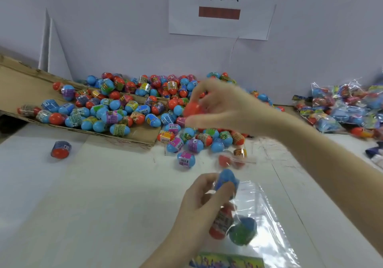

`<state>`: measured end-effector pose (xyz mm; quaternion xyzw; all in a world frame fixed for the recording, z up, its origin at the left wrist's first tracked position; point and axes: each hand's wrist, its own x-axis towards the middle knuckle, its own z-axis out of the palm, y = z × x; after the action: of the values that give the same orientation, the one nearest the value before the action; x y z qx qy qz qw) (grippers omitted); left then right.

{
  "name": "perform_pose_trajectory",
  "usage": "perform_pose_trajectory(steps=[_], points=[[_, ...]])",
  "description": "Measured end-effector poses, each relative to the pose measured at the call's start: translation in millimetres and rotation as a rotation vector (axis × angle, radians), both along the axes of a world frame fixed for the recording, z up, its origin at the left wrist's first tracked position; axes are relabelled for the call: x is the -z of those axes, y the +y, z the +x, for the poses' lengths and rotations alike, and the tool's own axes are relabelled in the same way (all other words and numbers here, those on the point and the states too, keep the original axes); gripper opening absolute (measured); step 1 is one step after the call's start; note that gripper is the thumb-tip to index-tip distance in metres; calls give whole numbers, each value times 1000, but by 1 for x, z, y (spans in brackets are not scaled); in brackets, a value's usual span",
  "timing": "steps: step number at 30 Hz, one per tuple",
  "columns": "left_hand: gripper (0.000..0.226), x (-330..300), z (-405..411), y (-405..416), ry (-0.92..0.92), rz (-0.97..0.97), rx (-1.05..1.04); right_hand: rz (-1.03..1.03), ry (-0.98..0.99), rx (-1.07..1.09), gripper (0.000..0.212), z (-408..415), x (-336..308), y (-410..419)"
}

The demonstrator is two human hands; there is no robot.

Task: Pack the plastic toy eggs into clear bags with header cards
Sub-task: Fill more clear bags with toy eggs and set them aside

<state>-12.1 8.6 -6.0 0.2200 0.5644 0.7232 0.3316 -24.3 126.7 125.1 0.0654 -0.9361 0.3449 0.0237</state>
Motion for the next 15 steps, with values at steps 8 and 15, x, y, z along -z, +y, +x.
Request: perform_pose_trajectory(steps=[8, 15], points=[[32, -5, -1, -3, -39, 113, -99, 63, 102, 45, 41, 53, -4, 19], [35, -4, 0, -5, 18, 132, -131, 405, -93, 32, 45, 58, 9, 19]])
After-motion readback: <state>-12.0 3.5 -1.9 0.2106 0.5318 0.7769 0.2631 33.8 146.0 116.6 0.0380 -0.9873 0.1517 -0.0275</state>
